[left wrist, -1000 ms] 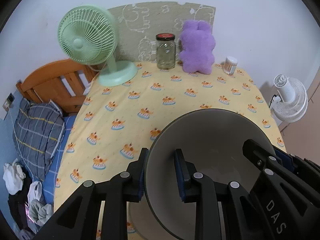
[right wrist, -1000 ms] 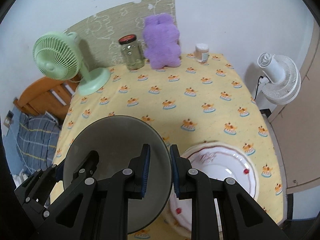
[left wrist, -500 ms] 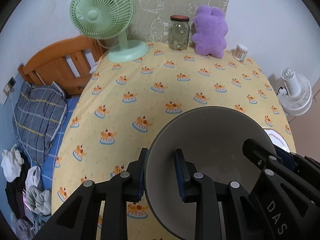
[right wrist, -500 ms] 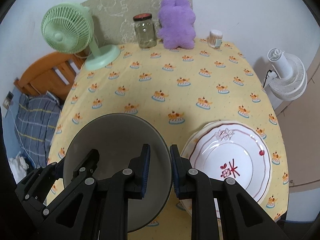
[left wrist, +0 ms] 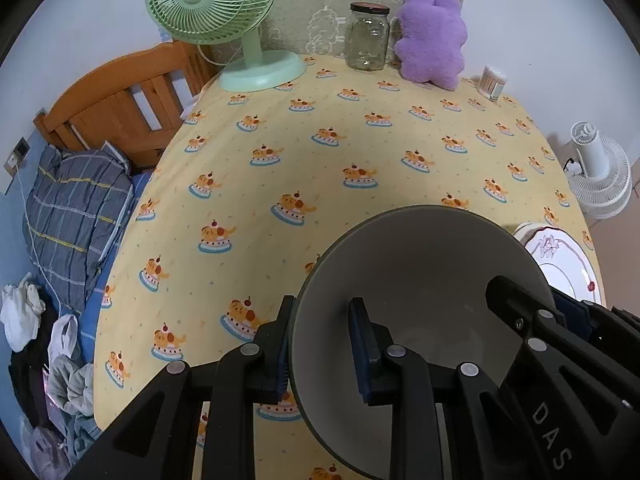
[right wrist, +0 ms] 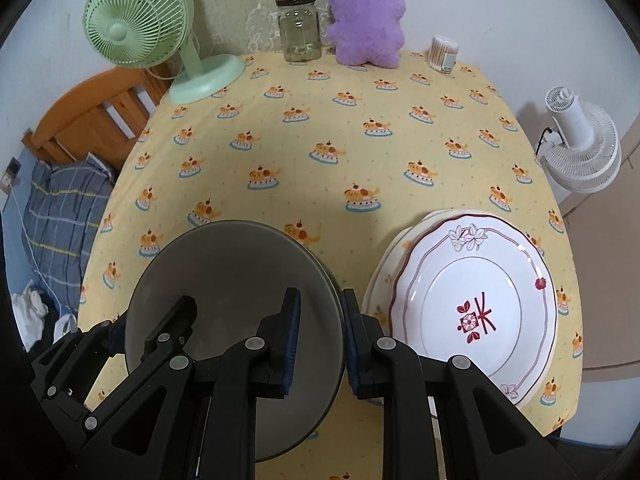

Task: Organize plates and bowls
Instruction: 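Lift the nested bowls with both grippers and carry them beside the plate stack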

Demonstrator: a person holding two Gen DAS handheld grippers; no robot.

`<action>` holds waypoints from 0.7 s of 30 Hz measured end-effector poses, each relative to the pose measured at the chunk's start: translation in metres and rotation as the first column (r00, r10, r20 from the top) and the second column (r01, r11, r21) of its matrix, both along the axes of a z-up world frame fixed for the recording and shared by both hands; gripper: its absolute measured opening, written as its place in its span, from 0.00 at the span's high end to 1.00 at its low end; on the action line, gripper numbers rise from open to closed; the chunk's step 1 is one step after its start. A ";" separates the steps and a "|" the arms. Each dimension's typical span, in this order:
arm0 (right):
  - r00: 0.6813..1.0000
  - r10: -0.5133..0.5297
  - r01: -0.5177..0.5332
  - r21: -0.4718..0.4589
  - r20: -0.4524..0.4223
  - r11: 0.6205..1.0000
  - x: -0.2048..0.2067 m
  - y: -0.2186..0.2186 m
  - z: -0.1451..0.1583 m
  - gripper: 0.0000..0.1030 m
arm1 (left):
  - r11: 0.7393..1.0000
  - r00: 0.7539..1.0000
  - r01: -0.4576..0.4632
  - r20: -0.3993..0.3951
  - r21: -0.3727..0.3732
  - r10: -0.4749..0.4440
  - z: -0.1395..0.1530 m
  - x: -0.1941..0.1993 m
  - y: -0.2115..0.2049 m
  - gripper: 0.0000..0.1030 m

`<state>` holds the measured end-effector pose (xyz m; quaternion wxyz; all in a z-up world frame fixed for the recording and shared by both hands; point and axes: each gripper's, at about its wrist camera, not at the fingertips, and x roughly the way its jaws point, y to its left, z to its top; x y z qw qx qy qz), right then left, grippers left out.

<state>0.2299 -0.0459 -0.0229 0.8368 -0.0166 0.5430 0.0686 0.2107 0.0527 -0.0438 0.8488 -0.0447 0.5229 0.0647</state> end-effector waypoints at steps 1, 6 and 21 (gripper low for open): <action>1.000 0.004 -0.004 -0.007 0.005 1.000 0.000 0.001 0.000 0.77 | 1.000 1.000 -0.002 0.000 -0.004 0.002 -0.001 0.000 0.000 0.78; 1.000 0.000 0.001 -0.026 0.019 1.000 0.004 0.000 -0.004 0.77 | 1.000 1.000 0.010 -0.009 -0.018 -0.010 -0.005 0.006 -0.001 0.78; 0.999 0.023 -0.022 -0.060 0.026 0.998 0.001 0.000 -0.009 0.77 | 0.997 0.999 0.048 -0.014 -0.055 -0.049 -0.012 0.003 -0.006 0.62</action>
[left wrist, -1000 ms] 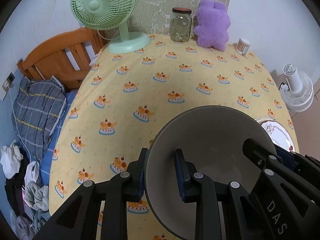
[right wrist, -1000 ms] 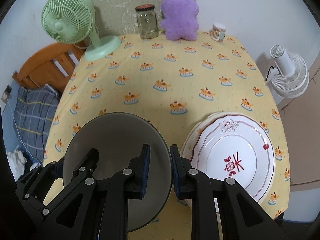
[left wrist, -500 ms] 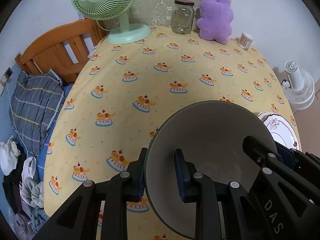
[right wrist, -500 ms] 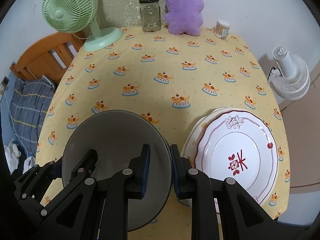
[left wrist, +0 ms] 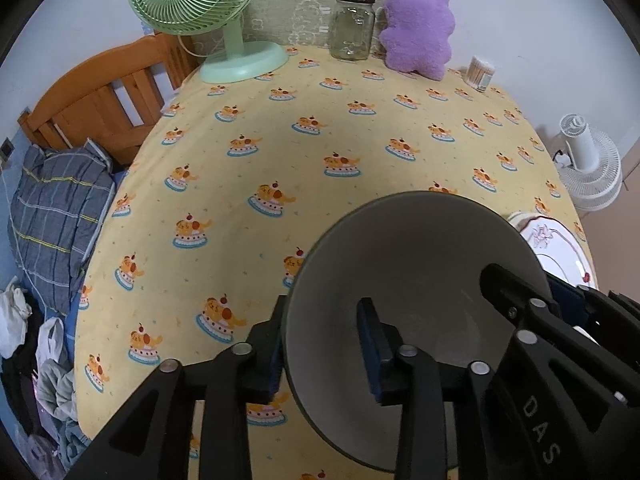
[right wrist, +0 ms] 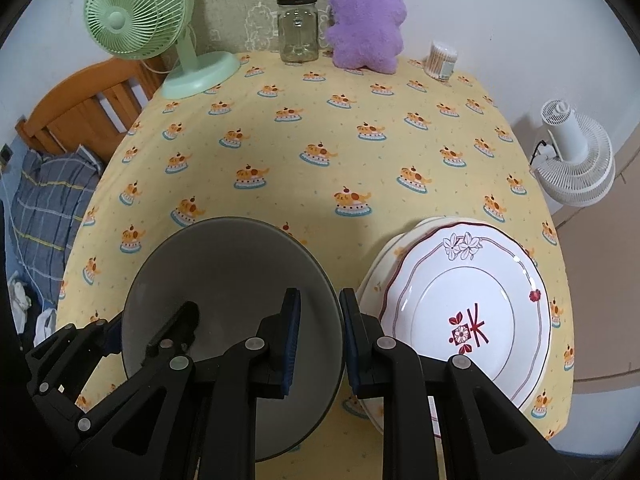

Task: Organize plates and bowls
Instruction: 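Lift the nested bowls with both grippers and carry them beside the plate stack, then tilt the nested bowls with both grippers and bring them over the plate stack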

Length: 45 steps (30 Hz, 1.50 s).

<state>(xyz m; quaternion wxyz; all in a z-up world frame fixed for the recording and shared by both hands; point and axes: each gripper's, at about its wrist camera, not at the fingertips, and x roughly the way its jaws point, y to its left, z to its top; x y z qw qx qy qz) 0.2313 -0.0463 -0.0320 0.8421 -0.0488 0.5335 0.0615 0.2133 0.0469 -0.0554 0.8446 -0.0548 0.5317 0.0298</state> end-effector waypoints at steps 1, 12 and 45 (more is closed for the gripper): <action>1.000 0.005 -0.005 -0.002 -0.006 1.000 0.000 0.000 0.001 0.77 | 1.000 1.000 0.002 0.002 -0.009 -0.002 0.001 -0.001 0.000 0.60; 1.000 -0.018 0.016 0.072 0.018 0.997 -0.013 -0.020 0.022 0.47 | 0.997 0.999 0.006 0.044 -0.075 -0.002 0.022 -0.016 0.006 0.35; 0.950 0.171 -0.061 0.382 -0.262 0.922 0.035 -0.041 -0.048 0.58 | 0.981 0.974 -0.182 -0.125 0.066 0.189 -0.009 -0.003 0.000 0.27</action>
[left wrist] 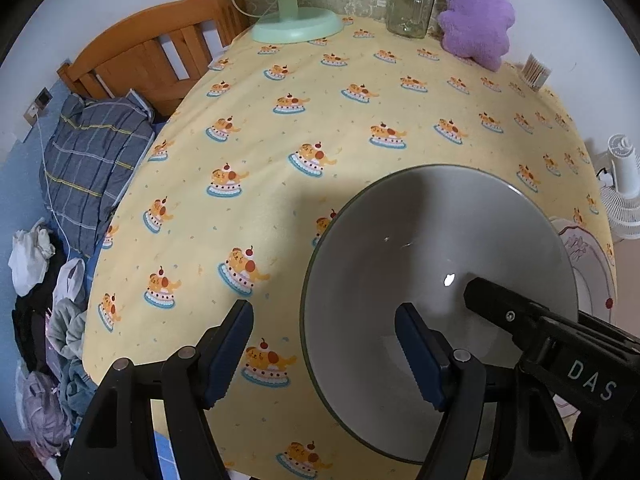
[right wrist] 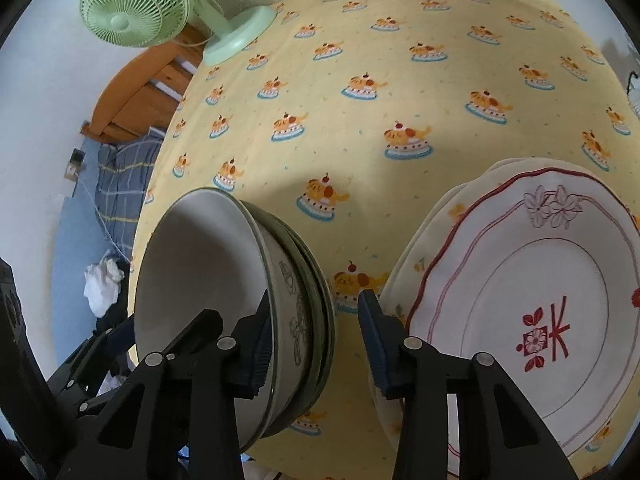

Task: Organize plates and bowls
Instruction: 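Tilt the nested bowls with both grippers and bring them over the plate stack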

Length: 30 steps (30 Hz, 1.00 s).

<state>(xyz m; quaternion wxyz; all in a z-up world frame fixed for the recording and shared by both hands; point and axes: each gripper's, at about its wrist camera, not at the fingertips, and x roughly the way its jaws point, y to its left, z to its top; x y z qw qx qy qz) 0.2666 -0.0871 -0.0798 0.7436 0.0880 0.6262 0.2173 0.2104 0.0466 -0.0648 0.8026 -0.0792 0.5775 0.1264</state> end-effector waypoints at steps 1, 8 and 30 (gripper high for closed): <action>1.000 -0.002 0.002 0.000 -0.009 1.000 0.001 -0.001 -0.002 0.58 | 1.000 1.000 0.005 -0.003 0.000 -0.005 -0.001 0.001 0.000 0.27; 0.998 -0.053 0.053 0.002 -0.033 0.999 0.000 0.000 -0.007 0.59 | 0.996 0.996 0.090 0.002 -0.023 -0.090 -0.006 0.009 0.001 0.27; 0.961 -0.277 0.276 -0.096 0.004 0.956 -0.015 0.010 0.000 0.66 | 0.873 0.925 0.379 0.110 -0.308 -0.363 -0.028 0.032 0.019 0.27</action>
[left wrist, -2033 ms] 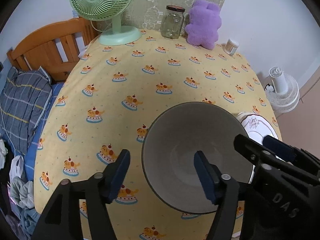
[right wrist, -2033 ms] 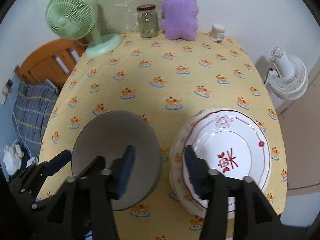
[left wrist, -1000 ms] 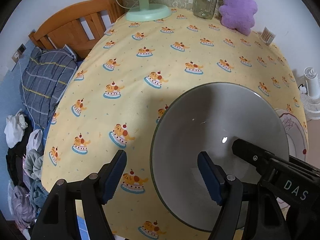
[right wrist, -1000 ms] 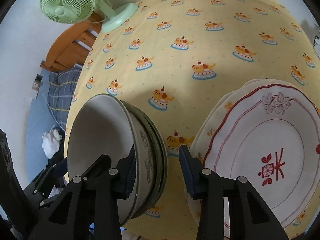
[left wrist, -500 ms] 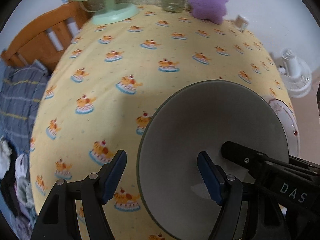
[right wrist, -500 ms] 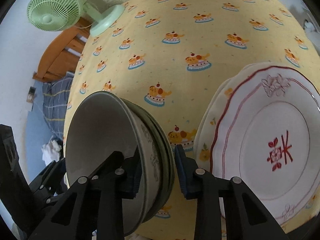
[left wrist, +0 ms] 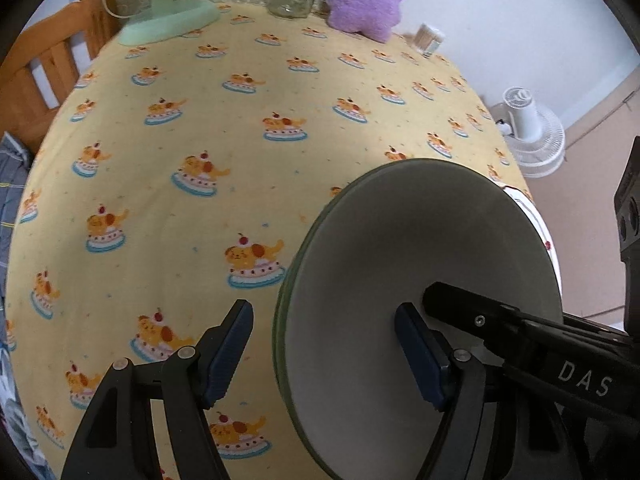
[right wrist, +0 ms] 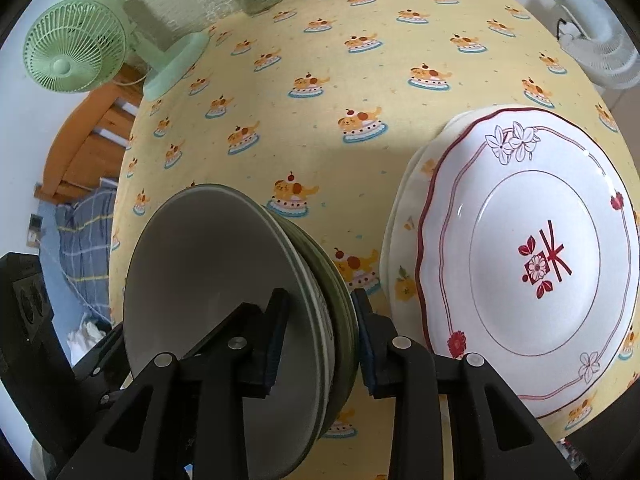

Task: Organize plates and bowls
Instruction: 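Tilt the nested bowls with both grippers and bring them over the plate stack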

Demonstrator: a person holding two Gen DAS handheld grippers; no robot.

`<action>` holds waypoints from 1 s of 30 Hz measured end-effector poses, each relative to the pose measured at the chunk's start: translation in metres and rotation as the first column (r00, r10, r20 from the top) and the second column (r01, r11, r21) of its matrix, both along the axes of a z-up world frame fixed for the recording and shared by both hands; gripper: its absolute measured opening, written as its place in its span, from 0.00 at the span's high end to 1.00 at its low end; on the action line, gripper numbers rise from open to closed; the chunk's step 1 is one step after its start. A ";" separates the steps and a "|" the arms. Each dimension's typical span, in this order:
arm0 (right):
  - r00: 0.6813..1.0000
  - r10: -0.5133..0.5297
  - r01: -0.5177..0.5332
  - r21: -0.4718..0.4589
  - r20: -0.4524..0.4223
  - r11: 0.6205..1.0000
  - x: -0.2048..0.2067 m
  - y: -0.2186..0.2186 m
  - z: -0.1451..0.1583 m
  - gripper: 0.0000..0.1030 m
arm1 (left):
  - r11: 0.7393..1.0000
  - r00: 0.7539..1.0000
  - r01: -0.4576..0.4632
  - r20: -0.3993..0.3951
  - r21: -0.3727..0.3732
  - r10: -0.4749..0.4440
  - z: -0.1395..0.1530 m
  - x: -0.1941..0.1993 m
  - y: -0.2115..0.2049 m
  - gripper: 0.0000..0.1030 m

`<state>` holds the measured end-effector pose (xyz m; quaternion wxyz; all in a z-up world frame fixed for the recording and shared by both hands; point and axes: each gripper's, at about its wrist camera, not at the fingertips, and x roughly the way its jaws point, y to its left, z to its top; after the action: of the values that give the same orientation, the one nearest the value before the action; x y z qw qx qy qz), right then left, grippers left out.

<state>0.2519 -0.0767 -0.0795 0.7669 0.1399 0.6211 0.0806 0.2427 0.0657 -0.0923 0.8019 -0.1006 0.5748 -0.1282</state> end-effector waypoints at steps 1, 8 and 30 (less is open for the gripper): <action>1.000 -0.004 0.004 0.003 -0.001 1.000 0.000 0.000 0.000 0.66 | 1.000 1.000 0.002 -0.001 -0.004 -0.002 0.000 0.000 0.000 0.27; 1.000 -0.011 0.012 0.066 -0.015 0.998 0.002 -0.008 -0.004 0.66 | 0.999 1.000 0.022 -0.010 -0.038 -0.022 -0.001 0.002 -0.004 0.33; 0.995 0.099 -0.098 0.012 -0.034 0.995 -0.006 0.008 0.003 0.66 | 0.998 0.998 0.004 -0.067 -0.069 -0.009 0.006 -0.015 0.000 0.39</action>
<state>0.2463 -0.0684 -0.0768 0.7503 0.1145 0.6401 0.1191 0.2272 0.0661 -0.0863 0.7777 -0.1307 0.5970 -0.1471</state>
